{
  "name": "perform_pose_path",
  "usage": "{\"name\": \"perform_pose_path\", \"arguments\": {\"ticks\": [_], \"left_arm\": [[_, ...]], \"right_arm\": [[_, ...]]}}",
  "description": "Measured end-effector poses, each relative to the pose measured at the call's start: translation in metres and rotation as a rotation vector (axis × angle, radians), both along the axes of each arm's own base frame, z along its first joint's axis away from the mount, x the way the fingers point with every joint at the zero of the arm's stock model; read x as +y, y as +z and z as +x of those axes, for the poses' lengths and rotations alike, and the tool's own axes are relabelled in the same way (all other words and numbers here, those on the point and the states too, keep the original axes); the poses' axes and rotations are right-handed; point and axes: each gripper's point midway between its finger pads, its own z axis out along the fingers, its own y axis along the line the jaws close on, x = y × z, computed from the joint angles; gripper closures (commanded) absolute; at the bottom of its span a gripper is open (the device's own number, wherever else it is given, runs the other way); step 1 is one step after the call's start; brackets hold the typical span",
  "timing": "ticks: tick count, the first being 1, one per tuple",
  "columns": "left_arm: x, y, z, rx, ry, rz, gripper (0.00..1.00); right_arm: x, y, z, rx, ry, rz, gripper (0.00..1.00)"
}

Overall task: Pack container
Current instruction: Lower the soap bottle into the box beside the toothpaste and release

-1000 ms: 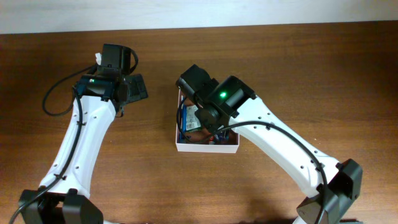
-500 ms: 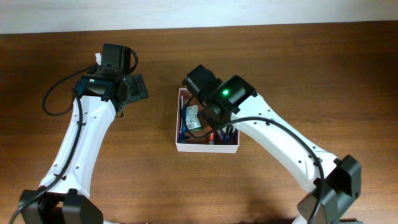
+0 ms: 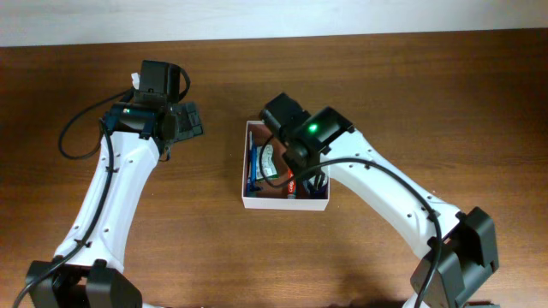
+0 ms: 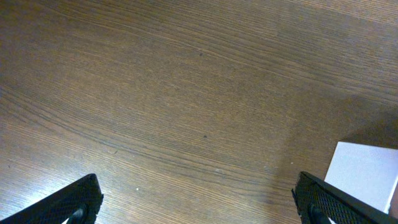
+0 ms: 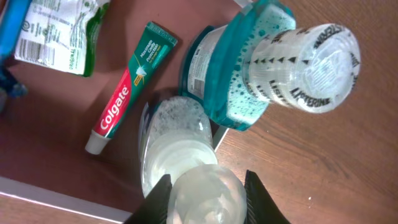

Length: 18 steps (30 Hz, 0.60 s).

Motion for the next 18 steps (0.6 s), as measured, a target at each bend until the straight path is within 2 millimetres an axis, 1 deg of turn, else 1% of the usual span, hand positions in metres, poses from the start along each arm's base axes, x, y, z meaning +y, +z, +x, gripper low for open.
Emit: {"name": "perform_pose_path", "arguments": {"ticks": [2, 3, 4, 6, 12, 15, 16, 17, 18], "left_arm": [[0.000, 0.000, 0.000, 0.000, 0.000, 0.000, 0.01], [0.000, 0.000, 0.000, 0.000, 0.000, 0.000, 0.01], [0.000, 0.000, 0.000, 0.000, 0.000, 0.000, 0.01], [0.000, 0.000, 0.000, 0.000, 0.000, 0.000, 0.01], [0.000, 0.000, 0.000, 0.000, 0.000, 0.000, 0.01], [0.000, 0.000, 0.000, 0.000, 0.000, 0.000, 0.01], [0.000, 0.000, 0.000, 0.000, 0.000, 0.000, 0.01], [0.000, 0.000, 0.000, 0.000, 0.000, 0.000, 0.01], [0.000, 0.000, 0.000, 0.000, 0.000, 0.000, 0.01]], "right_arm": [[-0.002, 0.000, 0.001, 0.005, -0.012, 0.009, 0.57], [-0.002, -0.001, 0.002, 0.005, -0.017, 0.016, 0.50], [-0.002, -0.001, 0.002, 0.005, -0.017, 0.018, 0.40], [-0.001, -0.001, 0.002, 0.005, -0.016, 0.023, 0.36], [0.001, 0.001, 0.001, 0.009, -0.025, 0.042, 0.34], [0.002, 0.026, -0.003, -0.030, -0.028, 0.090, 0.19], [0.002, 0.048, -0.003, -0.080, -0.036, 0.133, 0.09], [0.000, 0.070, -0.005, -0.128, -0.039, 0.172, 0.07], [-0.002, 0.091, -0.009, -0.174, -0.039, 0.210, 0.02]]}}
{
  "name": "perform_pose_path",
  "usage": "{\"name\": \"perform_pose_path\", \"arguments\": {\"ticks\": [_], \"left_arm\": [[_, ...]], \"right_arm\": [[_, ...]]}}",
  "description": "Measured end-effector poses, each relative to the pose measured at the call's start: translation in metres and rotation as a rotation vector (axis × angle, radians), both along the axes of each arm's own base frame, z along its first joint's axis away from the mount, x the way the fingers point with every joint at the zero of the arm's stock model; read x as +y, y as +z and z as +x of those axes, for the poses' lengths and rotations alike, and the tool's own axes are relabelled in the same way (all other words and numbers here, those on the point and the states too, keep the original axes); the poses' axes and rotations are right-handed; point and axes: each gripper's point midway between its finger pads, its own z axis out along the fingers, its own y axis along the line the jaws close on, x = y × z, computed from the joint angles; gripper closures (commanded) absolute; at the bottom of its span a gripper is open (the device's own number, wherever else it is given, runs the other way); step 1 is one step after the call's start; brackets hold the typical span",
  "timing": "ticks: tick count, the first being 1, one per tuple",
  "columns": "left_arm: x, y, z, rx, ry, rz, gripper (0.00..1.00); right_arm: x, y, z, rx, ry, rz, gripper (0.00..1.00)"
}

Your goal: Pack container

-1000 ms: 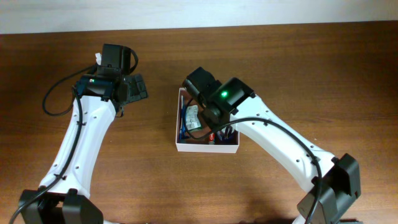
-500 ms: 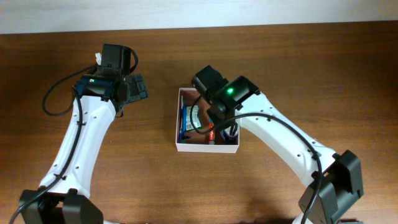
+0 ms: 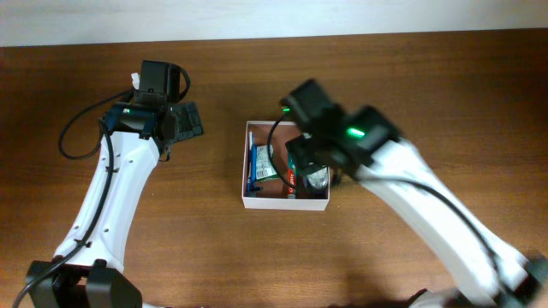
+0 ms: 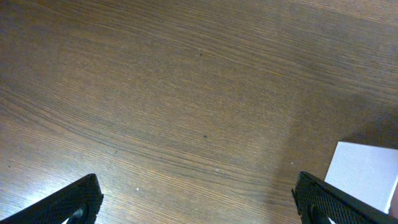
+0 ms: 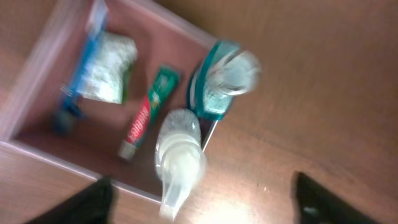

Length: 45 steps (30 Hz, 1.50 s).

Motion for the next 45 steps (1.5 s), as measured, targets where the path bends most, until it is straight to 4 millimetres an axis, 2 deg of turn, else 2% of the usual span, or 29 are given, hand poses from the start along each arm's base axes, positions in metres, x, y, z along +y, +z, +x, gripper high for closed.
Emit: {"name": "perform_pose_path", "arguments": {"ticks": [1, 2, 3, 4, 6, 10, 14, 19, 26, 32, 37, 45], "left_arm": [[0.000, 0.000, 0.000, 0.000, 0.000, 0.000, 0.01], [0.000, 0.000, 0.000, 0.000, 0.000, 0.000, 0.00], [0.000, 0.000, 0.000, 0.000, 0.000, 0.000, 0.01], [0.000, 0.000, 0.000, 0.000, 0.000, 0.000, 0.01], [0.000, 0.000, 0.000, 0.000, 0.000, 0.000, 0.00], [0.000, 0.000, 0.000, 0.000, 0.000, 0.000, 0.01], [0.000, 0.000, 0.000, 0.000, 0.000, 0.000, 0.01], [0.000, 0.000, 0.000, 0.000, 0.000, 0.000, 0.01], [0.000, 0.000, 0.000, 0.000, 0.000, 0.000, 0.01], [0.000, 0.000, 0.000, 0.000, 0.000, 0.000, 0.01], [0.000, 0.000, 0.000, 0.000, 0.000, 0.000, 0.01], [0.000, 0.000, 0.000, 0.000, 0.000, 0.000, 0.01]], "right_arm": [[-0.003, 0.016, -0.004, -0.037, -0.001, 0.027, 0.01], [-0.011, 0.046, -0.016, -0.099, -0.005, 0.075, 0.01], [-0.017, 0.061, -0.023, -0.131, -0.005, 0.099, 0.01], [-0.028, 0.083, -0.038, -0.177, -0.006, 0.133, 0.02], [-0.042, 0.106, -0.057, -0.236, -0.007, 0.177, 0.01], [-0.054, 0.129, -0.074, -0.305, -0.007, 0.228, 0.02], [-0.062, 0.141, -0.084, -0.345, -0.007, 0.258, 0.01], [-0.061, 0.140, -0.084, -0.342, -0.007, 0.256, 0.01], [-0.054, 0.129, -0.074, -0.304, -0.007, 0.228, 0.02], [-0.046, 0.113, -0.062, -0.256, -0.007, 0.192, 0.02], [-0.047, 0.086, -0.064, -0.146, -0.001, 0.107, 0.01], [-0.035, 0.066, -0.048, -0.095, -0.001, 0.069, 0.01]]}}
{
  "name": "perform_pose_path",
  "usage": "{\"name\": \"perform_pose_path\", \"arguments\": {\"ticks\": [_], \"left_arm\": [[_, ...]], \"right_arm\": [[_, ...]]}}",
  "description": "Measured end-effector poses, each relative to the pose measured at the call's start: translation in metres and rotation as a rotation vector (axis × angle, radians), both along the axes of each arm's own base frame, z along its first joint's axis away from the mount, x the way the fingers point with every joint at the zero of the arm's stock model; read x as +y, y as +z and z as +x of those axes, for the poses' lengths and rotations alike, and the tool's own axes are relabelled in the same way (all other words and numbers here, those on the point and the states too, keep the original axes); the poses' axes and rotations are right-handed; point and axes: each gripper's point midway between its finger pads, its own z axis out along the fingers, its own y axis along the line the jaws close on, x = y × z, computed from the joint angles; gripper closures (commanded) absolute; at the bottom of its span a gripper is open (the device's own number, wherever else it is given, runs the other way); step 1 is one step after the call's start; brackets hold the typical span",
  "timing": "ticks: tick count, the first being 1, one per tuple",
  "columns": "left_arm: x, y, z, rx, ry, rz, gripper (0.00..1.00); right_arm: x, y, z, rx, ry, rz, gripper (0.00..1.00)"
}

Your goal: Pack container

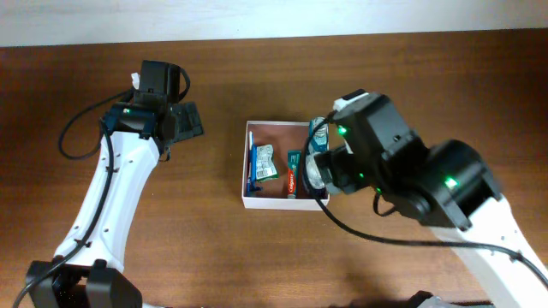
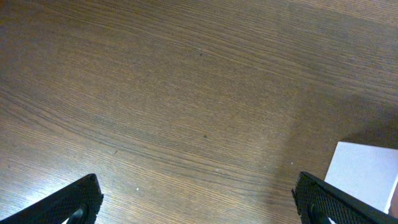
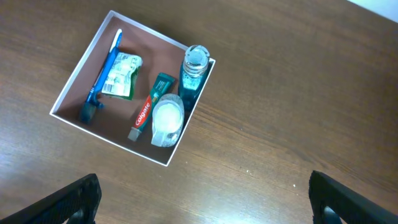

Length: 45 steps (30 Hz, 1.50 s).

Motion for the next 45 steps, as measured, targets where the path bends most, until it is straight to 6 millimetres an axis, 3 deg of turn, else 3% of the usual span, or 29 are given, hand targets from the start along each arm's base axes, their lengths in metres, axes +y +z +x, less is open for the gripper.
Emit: {"name": "perform_pose_path", "arguments": {"ticks": [3, 7, 12, 15, 17, 20, 21, 26, 30, 36, 40, 45], "left_arm": [[0.000, 0.000, 0.000, 0.000, 0.000, 0.000, 0.01], [0.000, 0.000, 0.000, 0.000, 0.000, 0.000, 0.01], [0.000, 0.000, 0.000, 0.000, 0.000, 0.000, 0.01], [0.000, 0.000, 0.000, 0.000, 0.000, 0.000, 0.01], [0.000, 0.000, 0.000, 0.000, 0.000, 0.000, 0.00], [0.000, 0.000, 0.000, 0.000, 0.000, 0.000, 0.01], [0.000, 0.000, 0.000, 0.000, 0.000, 0.000, 0.01], [0.000, 0.000, 0.000, 0.000, 0.000, 0.000, 0.01], [0.000, 0.000, 0.000, 0.000, 0.000, 0.000, 0.01], [0.000, 0.000, 0.000, 0.000, 0.000, 0.000, 0.01], [0.000, 0.000, 0.000, 0.000, 0.000, 0.000, 0.01], [0.000, 0.000, 0.000, 0.000, 0.000, 0.000, 0.01]], "right_arm": [[0.006, -0.005, 0.008, 0.002, 0.001, 0.001, 0.02], [0.023, 0.005, 0.022, -0.058, 0.021, 0.072, 0.02], [0.051, 0.035, 0.041, -0.177, 0.070, 0.223, 0.02], [0.057, 0.061, 0.039, -0.254, 0.098, 0.306, 0.02], [0.046, 0.099, 0.020, -0.355, 0.124, 0.375, 0.02], [0.031, 0.124, -0.003, -0.434, 0.154, 0.408, 0.01], [0.019, 0.137, -0.020, -0.484, 0.171, 0.419, 0.02], [-0.027, 0.162, -0.071, -0.652, 0.174, 0.469, 0.02], [-0.061, 0.159, -0.100, -0.779, 0.126, 0.491, 0.02], [-0.082, 0.139, -0.110, -0.926, 0.062, 0.515, 0.02], [-0.089, 0.116, -0.101, -0.983, 0.020, 0.506, 0.02], [-0.095, 0.067, -0.074, -0.982, -0.052, 0.492, 0.02]]}}
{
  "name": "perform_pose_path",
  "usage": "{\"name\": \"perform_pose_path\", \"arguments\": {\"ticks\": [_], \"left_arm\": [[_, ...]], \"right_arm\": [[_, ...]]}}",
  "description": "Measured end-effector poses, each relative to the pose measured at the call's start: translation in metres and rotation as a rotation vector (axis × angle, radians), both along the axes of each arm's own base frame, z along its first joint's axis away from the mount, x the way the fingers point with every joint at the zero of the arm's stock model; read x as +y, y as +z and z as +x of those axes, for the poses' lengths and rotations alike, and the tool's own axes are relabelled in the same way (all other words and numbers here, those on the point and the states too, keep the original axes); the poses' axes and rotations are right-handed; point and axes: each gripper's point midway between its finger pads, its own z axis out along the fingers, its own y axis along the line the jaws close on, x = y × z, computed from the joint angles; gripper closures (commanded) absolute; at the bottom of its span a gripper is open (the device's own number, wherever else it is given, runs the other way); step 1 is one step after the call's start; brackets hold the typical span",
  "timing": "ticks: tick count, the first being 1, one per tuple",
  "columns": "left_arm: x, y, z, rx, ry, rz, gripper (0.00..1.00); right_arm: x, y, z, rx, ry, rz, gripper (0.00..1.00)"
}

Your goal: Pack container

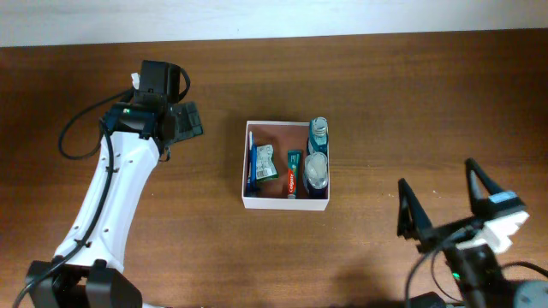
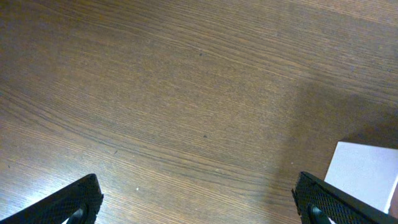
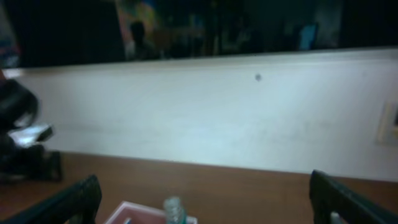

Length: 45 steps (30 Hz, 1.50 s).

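The white box [image 1: 282,204] stands mid-table. Inside lie a blue toothbrush [image 1: 251,168], a green-and-white packet [image 1: 267,162], a Colgate tube [image 1: 292,174], a teal mouthwash bottle [image 1: 318,133] and a clear bottle [image 1: 316,172]. My left gripper [image 1: 180,122] hangs open over bare wood left of the box, nothing between its fingers; its own view shows the gripper [image 2: 199,202] and a box corner [image 2: 364,174]. My right gripper [image 1: 441,204] is open and empty at the front right, far from the box. From the right gripper [image 3: 205,202] the box [image 3: 140,216] and mouthwash bottle [image 3: 173,209] look blurred and distant.
Brown wooden table [image 1: 411,94] with a white wall [image 3: 205,106] along its far edge. The left arm [image 1: 120,188] runs from the front left toward the box's left side. Part of another arm [image 3: 22,137] shows at the left of the right wrist view.
My right arm has gone from above the box's right side to the table's front right corner, and its camera now faces the back wall. The left arm and box contents are unchanged.
First my right gripper was low in the box with its fingers beside the clear bottle, next to the mouthwash. Then it was above the box, open, with the bottle lying inside. Later it stood high over the box, and now it is off at the front right.
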Motion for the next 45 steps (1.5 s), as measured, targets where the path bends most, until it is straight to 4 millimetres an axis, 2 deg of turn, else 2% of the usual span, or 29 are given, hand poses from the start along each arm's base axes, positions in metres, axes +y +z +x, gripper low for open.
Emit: {"name": "perform_pose_path", "arguments": {"ticks": [7, 13, 24, 33, 41, 45], "left_arm": [[0.000, 0.000, 0.000, 0.000, 0.000, 0.000, 0.01], [0.000, 0.000, 0.000, 0.000, 0.000, 0.000, 0.01], [0.000, 0.000, 0.000, 0.001, 0.000, 0.000, 0.01], [0.000, 0.000, 0.000, 0.000, 0.000, 0.000, 0.01], [0.000, 0.000, 0.000, 0.000, 0.000, 0.000, 0.01], [0.000, 0.000, 0.000, 0.000, 0.000, 0.000, 0.01]], "right_arm": [[-0.008, -0.043, 0.011, -0.062, -0.042, 0.036, 0.02], [-0.016, -0.072, 0.016, -0.062, -0.080, 0.038, 0.02], [-0.029, -0.099, 0.023, -0.058, -0.137, 0.077, 0.01], [-0.031, -0.104, 0.029, -0.114, -0.140, 0.121, 0.02], [-0.030, -0.123, 0.036, -0.143, -0.134, 0.131, 0.02], [-0.037, -0.129, 0.038, -0.135, -0.152, 0.160, 0.02]]}}
